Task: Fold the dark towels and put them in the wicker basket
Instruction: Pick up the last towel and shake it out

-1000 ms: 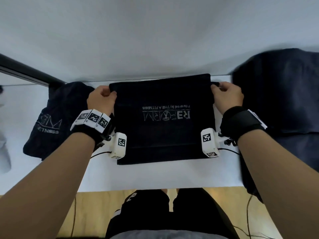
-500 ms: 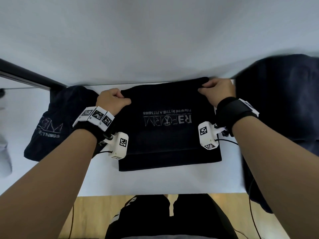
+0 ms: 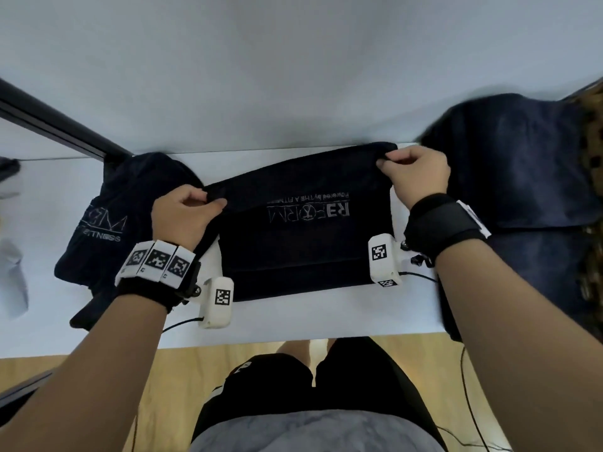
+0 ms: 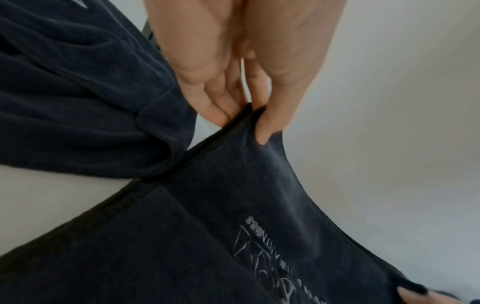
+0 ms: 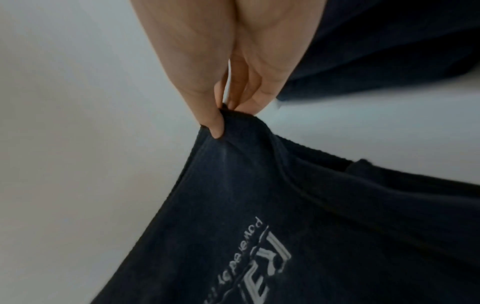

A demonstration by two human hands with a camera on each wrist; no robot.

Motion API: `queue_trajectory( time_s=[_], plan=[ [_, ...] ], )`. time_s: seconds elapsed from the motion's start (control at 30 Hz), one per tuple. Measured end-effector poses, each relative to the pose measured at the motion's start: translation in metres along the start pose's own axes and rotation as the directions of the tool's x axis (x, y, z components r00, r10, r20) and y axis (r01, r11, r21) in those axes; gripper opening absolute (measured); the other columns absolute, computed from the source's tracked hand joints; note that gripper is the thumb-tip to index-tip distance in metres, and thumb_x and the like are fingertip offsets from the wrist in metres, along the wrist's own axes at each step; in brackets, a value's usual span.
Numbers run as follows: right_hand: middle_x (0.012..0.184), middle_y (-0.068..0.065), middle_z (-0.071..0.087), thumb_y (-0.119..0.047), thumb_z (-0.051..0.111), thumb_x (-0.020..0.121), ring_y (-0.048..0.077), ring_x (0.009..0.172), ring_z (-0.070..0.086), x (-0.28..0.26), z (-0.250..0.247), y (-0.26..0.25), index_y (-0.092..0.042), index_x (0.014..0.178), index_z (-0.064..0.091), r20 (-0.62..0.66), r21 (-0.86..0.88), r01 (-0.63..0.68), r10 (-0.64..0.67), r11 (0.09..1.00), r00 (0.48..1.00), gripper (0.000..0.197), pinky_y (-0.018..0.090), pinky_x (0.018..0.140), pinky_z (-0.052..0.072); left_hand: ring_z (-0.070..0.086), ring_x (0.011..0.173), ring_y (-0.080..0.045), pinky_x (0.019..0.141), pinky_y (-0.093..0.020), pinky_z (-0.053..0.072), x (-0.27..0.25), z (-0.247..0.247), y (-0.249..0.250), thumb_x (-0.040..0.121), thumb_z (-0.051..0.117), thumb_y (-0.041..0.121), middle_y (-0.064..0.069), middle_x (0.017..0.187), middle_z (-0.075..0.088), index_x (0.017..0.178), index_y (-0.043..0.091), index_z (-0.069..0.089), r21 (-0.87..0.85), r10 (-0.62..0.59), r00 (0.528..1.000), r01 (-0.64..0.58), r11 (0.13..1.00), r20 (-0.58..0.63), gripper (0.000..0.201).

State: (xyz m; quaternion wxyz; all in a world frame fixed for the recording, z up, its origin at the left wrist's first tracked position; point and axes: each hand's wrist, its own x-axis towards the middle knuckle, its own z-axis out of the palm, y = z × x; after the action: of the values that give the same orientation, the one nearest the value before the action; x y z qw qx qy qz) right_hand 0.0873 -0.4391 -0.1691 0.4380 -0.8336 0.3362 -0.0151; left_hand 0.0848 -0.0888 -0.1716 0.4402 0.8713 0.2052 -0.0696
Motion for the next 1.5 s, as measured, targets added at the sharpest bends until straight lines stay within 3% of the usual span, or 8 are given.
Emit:
queue_trajectory(
  time_s=[0.23, 0.4, 0.53, 0.73, 0.93, 1.13, 1.33, 1.5],
  plan=[
    [0.072, -0.015, 0.071, -0.025, 0.084, 0.073, -0.003, 0.074, 0.066, -0.078, -0.061, -0.007, -0.026, 0.081, 0.076, -0.126, 0.246, 0.044, -0.013, 0.968, 0.992, 0.012, 0.015, 0.081, 0.051, 0.065, 0.068, 0.007, 0.065, -0.005, 0.047, -0.045, -0.032, 0.022, 0.073, 0.084, 0.027, 0.019, 0.071, 0.072, 0.077, 0.029, 0.073, -0.387, -0.068, 0.994, 0.028, 0.922, -0.090, 0.012],
    [0.072, -0.018, 0.073, -0.025, 0.086, 0.071, -0.003, 0.070, 0.067, -0.117, -0.098, -0.025, -0.025, 0.086, 0.077, -0.192, 0.410, 0.124, -0.048, 0.904, 0.980, 0.017, 0.014, 0.074, 0.054, 0.071, 0.092, -0.014, 0.091, -0.029, 0.054, -0.073, -0.068, 0.051, 0.076, 0.081, 0.023, 0.003, 0.089, 0.076, 0.084, 0.023, 0.077, -0.537, -0.025, 0.996, -0.028, 0.843, -0.091, 0.009],
    [0.070, -0.027, 0.070, -0.029, 0.083, 0.074, -0.007, 0.074, 0.067, -0.136, -0.131, -0.047, -0.024, 0.089, 0.078, -0.259, 0.415, 0.233, -0.131, 0.879, 0.957, 0.016, 0.010, 0.072, 0.050, 0.068, 0.086, -0.023, 0.093, -0.039, 0.054, -0.104, -0.101, 0.087, 0.064, 0.086, 0.030, -0.008, 0.090, 0.072, 0.076, 0.021, 0.078, -0.631, 0.010, 0.991, -0.092, 0.770, -0.132, 0.017],
    [0.069, -0.026, 0.069, -0.030, 0.078, 0.075, -0.006, 0.070, 0.065, -0.176, -0.194, -0.078, -0.035, 0.073, 0.070, -0.419, 0.441, 0.410, -0.221, 0.798, 0.881, 0.009, 0.013, 0.072, 0.051, 0.067, 0.077, -0.001, 0.072, -0.009, 0.048, -0.168, -0.146, 0.136, 0.068, 0.081, 0.029, 0.013, 0.077, 0.073, 0.067, 0.028, 0.076, -0.554, 0.206, 0.912, -0.383, 0.739, -0.356, 0.005],
    [0.069, -0.019, 0.067, -0.024, 0.077, 0.076, -0.008, 0.068, 0.063, -0.225, -0.231, -0.074, -0.030, 0.075, 0.070, -0.514, 0.479, 0.498, -0.228, 0.723, 0.827, 0.009, 0.011, 0.072, 0.050, 0.067, 0.079, 0.002, 0.075, -0.010, 0.048, -0.234, -0.172, 0.150, 0.077, 0.079, 0.020, 0.016, 0.077, 0.073, 0.077, 0.025, 0.075, -0.494, 0.317, 0.833, -0.532, 0.688, -0.454, 0.006],
    [0.067, -0.021, 0.063, -0.022, 0.076, 0.078, -0.016, 0.062, 0.058, -0.260, -0.239, -0.058, -0.027, 0.079, 0.070, -0.510, 0.450, 0.515, -0.263, 0.730, 0.819, 0.008, 0.000, 0.063, 0.041, 0.061, 0.069, 0.005, 0.071, -0.010, 0.047, -0.275, -0.175, 0.127, 0.080, 0.077, 0.016, 0.007, 0.076, 0.068, 0.094, 0.006, 0.074, -0.498, 0.317, 0.805, -0.569, 0.655, -0.502, 0.018],
    [0.080, -0.009, 0.066, -0.016, 0.076, 0.079, -0.003, 0.067, 0.060, -0.267, -0.236, -0.044, -0.029, 0.090, 0.061, -0.464, 0.503, 0.500, -0.268, 0.706, 0.845, 0.023, 0.016, 0.075, 0.051, 0.057, 0.060, 0.009, 0.064, -0.007, 0.044, -0.280, -0.179, 0.097, 0.080, 0.075, 0.021, 0.023, 0.058, 0.065, 0.078, 0.017, 0.071, -0.419, 0.297, 0.819, -0.520, 0.744, -0.491, 0.006],
    [0.080, -0.014, 0.063, -0.021, 0.071, 0.083, -0.003, 0.065, 0.055, -0.260, -0.216, -0.022, -0.026, 0.109, 0.071, -0.355, 0.340, 0.422, -0.301, 0.841, 0.885, 0.027, 0.016, 0.083, 0.049, 0.057, 0.055, 0.010, 0.061, -0.008, 0.045, -0.268, -0.169, 0.075, 0.077, 0.078, 0.026, 0.025, 0.056, 0.064, 0.063, 0.031, 0.066, -0.352, 0.245, 0.850, -0.432, 0.830, -0.465, 0.019]
  ],
)
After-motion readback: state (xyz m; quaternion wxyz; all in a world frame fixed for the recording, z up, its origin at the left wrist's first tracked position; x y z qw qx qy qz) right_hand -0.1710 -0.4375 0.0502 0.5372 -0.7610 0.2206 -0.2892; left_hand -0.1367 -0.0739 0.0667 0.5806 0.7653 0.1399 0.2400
